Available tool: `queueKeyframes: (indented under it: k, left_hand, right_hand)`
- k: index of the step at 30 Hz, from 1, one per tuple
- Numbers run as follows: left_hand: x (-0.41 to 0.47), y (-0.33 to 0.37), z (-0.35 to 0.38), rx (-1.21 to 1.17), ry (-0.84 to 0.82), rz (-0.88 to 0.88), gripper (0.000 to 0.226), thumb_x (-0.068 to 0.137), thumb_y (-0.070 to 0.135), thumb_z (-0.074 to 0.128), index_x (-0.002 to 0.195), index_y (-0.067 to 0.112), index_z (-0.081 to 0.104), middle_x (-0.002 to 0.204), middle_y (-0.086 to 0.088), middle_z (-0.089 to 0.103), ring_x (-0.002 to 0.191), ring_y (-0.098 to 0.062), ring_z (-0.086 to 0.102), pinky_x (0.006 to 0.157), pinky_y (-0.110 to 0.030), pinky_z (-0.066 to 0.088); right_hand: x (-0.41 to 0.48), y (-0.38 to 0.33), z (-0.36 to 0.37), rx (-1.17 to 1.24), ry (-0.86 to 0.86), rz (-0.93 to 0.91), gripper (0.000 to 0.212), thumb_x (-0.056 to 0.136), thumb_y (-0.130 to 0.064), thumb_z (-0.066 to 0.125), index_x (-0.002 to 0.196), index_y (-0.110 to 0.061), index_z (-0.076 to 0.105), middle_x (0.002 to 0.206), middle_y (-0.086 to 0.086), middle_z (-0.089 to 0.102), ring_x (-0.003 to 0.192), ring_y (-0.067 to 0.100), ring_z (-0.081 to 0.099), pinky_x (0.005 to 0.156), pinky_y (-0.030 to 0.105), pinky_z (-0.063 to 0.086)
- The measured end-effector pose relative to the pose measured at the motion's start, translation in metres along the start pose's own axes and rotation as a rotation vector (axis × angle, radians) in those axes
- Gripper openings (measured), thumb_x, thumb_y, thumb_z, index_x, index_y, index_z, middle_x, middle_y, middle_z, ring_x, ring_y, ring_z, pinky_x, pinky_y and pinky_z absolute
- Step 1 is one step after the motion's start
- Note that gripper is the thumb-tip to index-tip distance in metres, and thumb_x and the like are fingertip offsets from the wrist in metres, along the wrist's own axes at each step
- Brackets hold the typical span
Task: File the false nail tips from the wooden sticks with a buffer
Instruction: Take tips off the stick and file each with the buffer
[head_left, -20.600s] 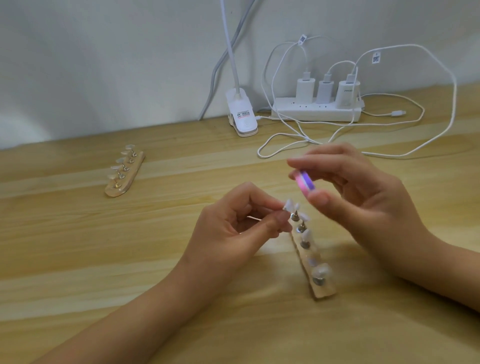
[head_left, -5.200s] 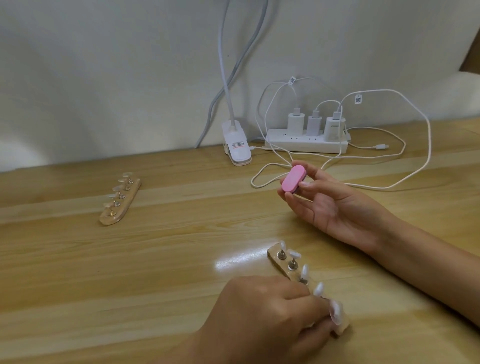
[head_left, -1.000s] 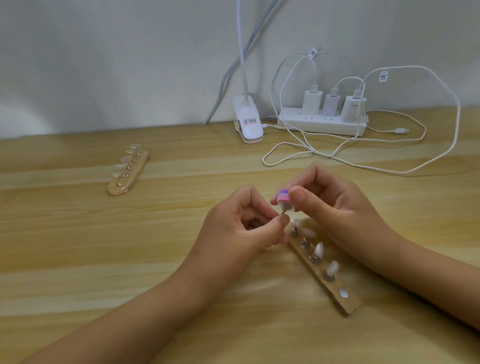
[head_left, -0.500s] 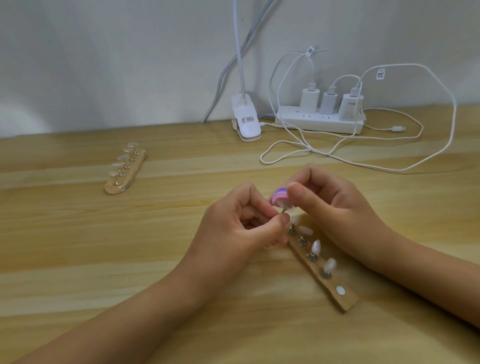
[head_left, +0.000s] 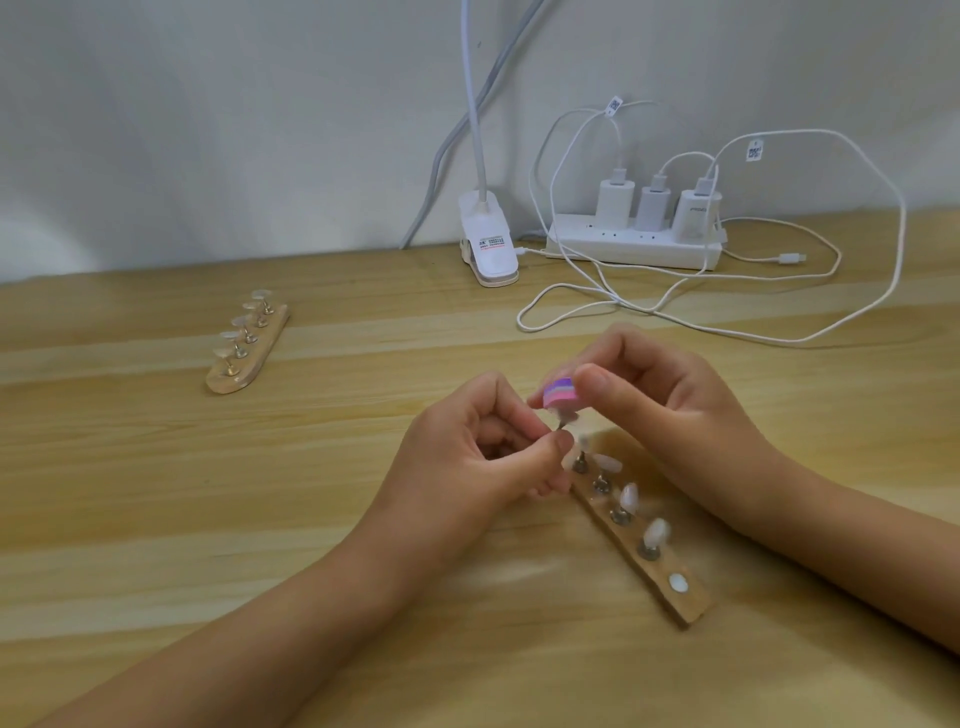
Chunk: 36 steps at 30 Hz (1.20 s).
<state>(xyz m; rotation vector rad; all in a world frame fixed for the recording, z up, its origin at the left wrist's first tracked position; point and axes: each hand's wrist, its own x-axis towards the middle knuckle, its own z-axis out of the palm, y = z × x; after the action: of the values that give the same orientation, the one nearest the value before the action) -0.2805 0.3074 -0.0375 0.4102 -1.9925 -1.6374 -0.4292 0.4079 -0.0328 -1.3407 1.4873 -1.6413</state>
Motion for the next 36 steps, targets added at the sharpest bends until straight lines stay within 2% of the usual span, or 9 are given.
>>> queueKeyframes:
  k: [5,8,13,17,20,23,27,32,36]
  left_hand:
    - [-0.0007,-0.0001,-0.0012,0.001,0.022,0.008,0.024,0.083,0.009,0.074,0.071,0.019,0.056,0.063,-0.006,0.072,0.058,-0.013,0.067,0.056,-0.018,0.05]
    - [-0.0003,0.0006,-0.0013,-0.013,0.029,0.009,0.023,0.083,0.009,0.074,0.072,0.017,0.055,0.063,-0.006,0.072,0.059,-0.013,0.068,0.056,-0.017,0.05]
    - [-0.0014,0.001,-0.0013,-0.016,0.032,0.034,0.024,0.083,0.011,0.074,0.071,0.02,0.056,0.064,-0.005,0.072,0.06,-0.012,0.068,0.056,-0.017,0.05]
    - [-0.0012,0.0002,-0.0026,-0.029,0.054,0.05,0.023,0.084,0.009,0.074,0.072,0.019,0.057,0.064,-0.005,0.072,0.06,-0.013,0.068,0.057,-0.017,0.051]
    - [-0.001,0.0006,-0.0028,-0.037,0.064,0.062,0.023,0.084,0.01,0.073,0.071,0.022,0.058,0.065,-0.005,0.072,0.06,-0.014,0.068,0.057,-0.019,0.051]
    - [-0.0019,0.0007,-0.0029,-0.037,0.066,0.072,0.02,0.084,0.012,0.073,0.073,0.018,0.057,0.065,-0.005,0.072,0.06,-0.013,0.068,0.058,-0.018,0.051]
    - [-0.0018,0.0003,-0.0032,-0.043,0.067,0.066,0.021,0.084,0.012,0.073,0.072,0.021,0.058,0.065,-0.005,0.072,0.06,-0.014,0.068,0.057,-0.018,0.051]
    - [0.0002,-0.002,-0.0037,-0.051,0.084,0.059,0.021,0.084,0.012,0.073,0.072,0.021,0.058,0.065,-0.005,0.072,0.059,-0.014,0.067,0.056,-0.019,0.051]
    - [0.0012,-0.0036,-0.0053,-0.065,0.094,0.05,0.019,0.086,0.009,0.071,0.075,0.015,0.056,0.065,-0.006,0.072,0.058,-0.012,0.066,0.057,-0.018,0.05]
  right_hand:
    - [0.0003,-0.0007,0.0025,0.043,0.007,0.006,0.022,0.087,-0.035,0.066,0.081,-0.014,0.062,0.081,0.0,0.074,0.076,0.004,0.068,0.07,0.012,0.048]
    - [0.0,-0.0004,0.0024,-0.008,0.04,-0.054,0.025,0.087,-0.036,0.069,0.09,-0.012,0.062,0.088,0.005,0.074,0.085,0.013,0.07,0.076,0.023,0.053]
    - [-0.0008,0.0018,0.0018,-0.044,0.032,-0.036,0.024,0.087,-0.037,0.07,0.09,-0.015,0.062,0.093,0.006,0.074,0.09,0.013,0.07,0.082,0.029,0.054]
    - [-0.0005,0.0002,0.0022,-0.011,0.022,-0.025,0.026,0.086,-0.037,0.066,0.091,-0.011,0.061,0.088,-0.002,0.075,0.085,0.004,0.069,0.076,0.015,0.05]
    - [0.0004,0.001,0.0008,-0.052,0.036,-0.068,0.023,0.088,-0.035,0.069,0.093,-0.014,0.062,0.094,0.003,0.074,0.093,0.014,0.07,0.084,0.024,0.053]
    - [0.0006,0.0016,0.0017,-0.048,0.021,-0.034,0.023,0.088,-0.037,0.067,0.093,-0.014,0.062,0.091,-0.002,0.074,0.087,0.005,0.069,0.077,0.017,0.051]
    - [-0.0009,0.0007,0.002,-0.065,0.029,-0.094,0.026,0.085,-0.043,0.069,0.093,-0.019,0.063,0.1,0.006,0.073,0.099,0.02,0.069,0.089,0.033,0.053]
    - [-0.0014,0.0014,0.0019,-0.05,0.042,-0.144,0.021,0.083,-0.032,0.072,0.095,-0.017,0.061,0.101,0.01,0.07,0.099,0.027,0.067,0.087,0.037,0.054]
    - [0.0018,0.0028,0.0018,-0.011,0.036,-0.052,0.027,0.081,-0.036,0.074,0.093,-0.017,0.059,0.091,-0.003,0.072,0.088,0.012,0.068,0.079,0.022,0.053]
